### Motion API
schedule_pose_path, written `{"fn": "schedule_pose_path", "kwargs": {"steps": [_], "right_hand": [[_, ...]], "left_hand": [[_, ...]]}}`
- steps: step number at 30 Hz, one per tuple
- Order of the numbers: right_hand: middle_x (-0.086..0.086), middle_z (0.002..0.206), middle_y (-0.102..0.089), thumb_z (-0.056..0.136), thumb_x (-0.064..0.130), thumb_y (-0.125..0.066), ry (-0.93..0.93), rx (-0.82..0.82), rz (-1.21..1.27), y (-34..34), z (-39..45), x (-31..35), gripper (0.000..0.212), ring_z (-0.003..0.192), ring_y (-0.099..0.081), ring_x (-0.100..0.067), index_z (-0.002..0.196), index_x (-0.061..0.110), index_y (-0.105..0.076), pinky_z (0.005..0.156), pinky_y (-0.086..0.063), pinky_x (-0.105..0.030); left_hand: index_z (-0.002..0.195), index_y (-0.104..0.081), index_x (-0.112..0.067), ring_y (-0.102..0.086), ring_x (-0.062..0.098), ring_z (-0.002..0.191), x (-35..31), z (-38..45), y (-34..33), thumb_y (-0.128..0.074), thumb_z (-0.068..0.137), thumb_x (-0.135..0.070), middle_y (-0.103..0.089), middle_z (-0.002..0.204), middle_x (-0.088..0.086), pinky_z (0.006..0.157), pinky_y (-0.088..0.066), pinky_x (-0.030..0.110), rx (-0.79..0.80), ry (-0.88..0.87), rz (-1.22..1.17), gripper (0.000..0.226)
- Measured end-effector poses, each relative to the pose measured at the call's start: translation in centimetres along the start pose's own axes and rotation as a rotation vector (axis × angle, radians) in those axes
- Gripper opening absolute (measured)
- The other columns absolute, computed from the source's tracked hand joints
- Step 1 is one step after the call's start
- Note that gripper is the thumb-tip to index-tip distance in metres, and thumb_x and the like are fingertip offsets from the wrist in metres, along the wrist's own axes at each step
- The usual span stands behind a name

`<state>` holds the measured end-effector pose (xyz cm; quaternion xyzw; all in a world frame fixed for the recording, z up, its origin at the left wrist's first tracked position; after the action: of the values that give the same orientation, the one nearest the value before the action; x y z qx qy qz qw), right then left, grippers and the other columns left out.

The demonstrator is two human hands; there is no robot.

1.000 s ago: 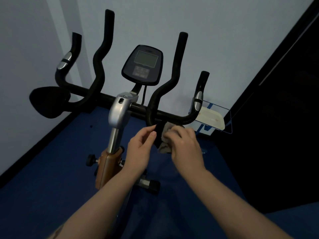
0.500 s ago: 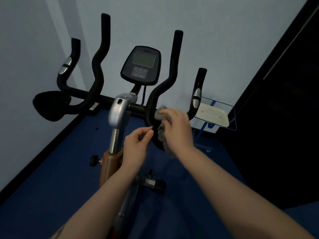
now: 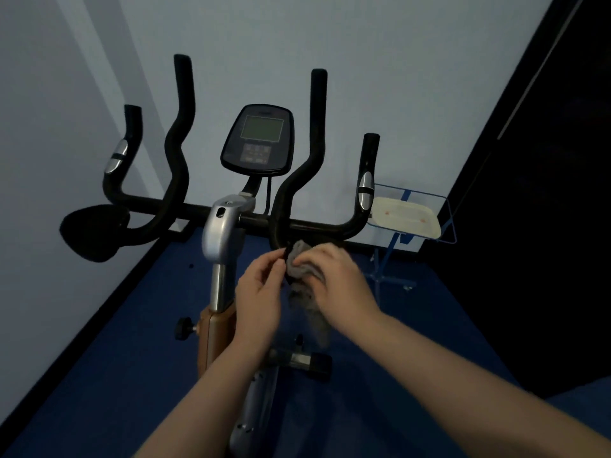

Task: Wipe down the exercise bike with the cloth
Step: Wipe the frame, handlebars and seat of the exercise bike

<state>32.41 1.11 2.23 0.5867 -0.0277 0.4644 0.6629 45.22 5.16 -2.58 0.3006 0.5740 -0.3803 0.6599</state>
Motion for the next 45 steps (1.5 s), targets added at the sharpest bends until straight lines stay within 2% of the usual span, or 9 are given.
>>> {"fn": "schedule_pose_path", "kwargs": {"steps": [3, 10, 12, 18, 23, 29, 33, 38, 45], "right_hand": [[-0.001, 0.113, -0.055, 0.091, 0.002, -0.06, -0.066, -0.172, -0.037, 3.2, 2.0, -1.1, 0.028, 0.109, -0.045, -0.017, 0.113, 0.016, -0.068, 0.089, -0.038, -0.023], [0.002, 0.11, -0.06, 0.086, 0.005, -0.068, -0.233, -0.295, 0.278, 5.3, 0.1, -3.3, 0.026, 0.107, -0.055, -0.011, 0.103, 0.025, -0.071, 0.09, -0.041, -0.011], [-0.001, 0.109, -0.063, 0.085, 0.009, -0.068, -0.339, -0.392, 0.433, 7.2, 0.6, -5.3, 0.021, 0.104, -0.059, -0.015, 0.099, 0.025, -0.07, 0.091, -0.048, -0.022], [0.005, 0.107, -0.066, 0.098, 0.032, -0.056, -0.491, -0.152, 0.602, 1.7, 0.4, -5.9, 0.015, 0.102, -0.062, -0.011, 0.107, 0.025, -0.066, 0.084, -0.051, -0.028], [0.013, 0.106, -0.056, 0.097, 0.043, -0.052, -0.56, -0.496, 0.497, -0.6, -3.0, -5.6, 0.015, 0.092, -0.054, 0.004, 0.109, 0.033, -0.056, 0.073, -0.044, -0.017], [0.003, 0.11, -0.057, 0.101, 0.034, -0.047, -0.548, -0.418, 0.357, 1.5, 0.8, -5.3, 0.015, 0.097, -0.057, -0.014, 0.111, 0.025, -0.054, 0.08, -0.049, -0.034], [0.008, 0.104, -0.05, 0.102, 0.042, -0.039, -0.516, -0.45, 0.244, -0.1, -2.1, -4.2, 0.016, 0.09, -0.054, -0.011, 0.109, 0.032, -0.049, 0.069, -0.044, -0.029], [0.002, 0.1, -0.059, 0.103, 0.038, -0.032, -0.572, -0.248, 0.148, 1.3, 2.5, -5.5, 0.025, 0.087, -0.057, -0.018, 0.096, 0.025, -0.052, 0.069, -0.04, -0.033], [0.009, 0.102, -0.05, 0.102, 0.045, -0.025, -0.346, -0.166, 0.113, 0.9, 0.3, -5.7, 0.024, 0.083, -0.055, -0.013, 0.107, 0.035, -0.046, 0.066, -0.045, -0.033]], "left_hand": [[0.12, -0.062, -0.028, -0.059, 0.0, 0.105, -1.0, 0.1, -0.9, -0.059, 0.096, -0.013, -0.061, 0.116, -0.007, 0.086, -0.048, 0.016, 0.009, -0.079, 0.106, 0.028], [0.115, -0.061, -0.031, -0.056, -0.006, 0.094, -2.2, 0.7, -1.1, -0.066, 0.089, -0.002, -0.058, 0.103, -0.014, 0.077, -0.042, 0.004, 0.032, -0.207, 0.321, 0.04], [0.113, -0.062, -0.033, -0.058, -0.004, 0.093, -2.3, 1.1, -1.0, -0.068, 0.088, -0.002, -0.059, 0.102, -0.015, 0.076, -0.044, 0.005, 0.042, -0.194, 0.318, 0.04], [0.113, -0.064, -0.031, -0.056, -0.009, 0.091, -2.2, 0.7, -0.9, -0.067, 0.088, -0.001, -0.06, 0.105, -0.007, 0.076, -0.043, 0.004, 0.021, -0.169, 0.273, 0.04], [0.113, -0.063, -0.033, -0.056, -0.011, 0.089, -2.3, 1.0, -0.9, -0.068, 0.088, -0.002, -0.06, 0.105, -0.007, 0.075, -0.043, 0.004, 0.079, -0.165, 0.271, 0.041], [0.117, -0.063, -0.027, -0.054, -0.015, 0.088, -2.3, 1.0, -1.0, -0.067, 0.088, -0.001, -0.057, 0.103, -0.01, 0.074, -0.042, 0.003, 0.098, -0.179, 0.273, 0.039], [0.117, -0.065, -0.026, -0.056, -0.013, 0.089, -2.2, 1.2, -0.8, -0.067, 0.087, 0.0, -0.058, 0.103, -0.01, 0.072, -0.042, 0.003, 0.13, -0.19, 0.253, 0.04], [0.116, -0.063, -0.026, -0.056, -0.013, 0.088, -2.5, 0.9, -1.1, -0.066, 0.087, 0.004, -0.059, 0.103, -0.004, 0.074, -0.042, 0.003, 0.066, -0.214, 0.279, 0.041], [0.113, -0.066, -0.033, -0.06, -0.004, 0.093, -2.5, 0.5, -1.2, -0.068, 0.086, 0.002, -0.065, 0.101, -0.011, 0.078, -0.045, 0.006, -0.033, -0.184, 0.346, 0.044]]}}
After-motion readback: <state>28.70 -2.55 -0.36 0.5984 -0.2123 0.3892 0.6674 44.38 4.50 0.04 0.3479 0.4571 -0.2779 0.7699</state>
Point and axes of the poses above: each hand's wrist, its own z-axis towards the middle knuckle, its own y-axis out of the back of the hand, x = y × z, the point moved 6 cm from there along z, towards the middle knuckle
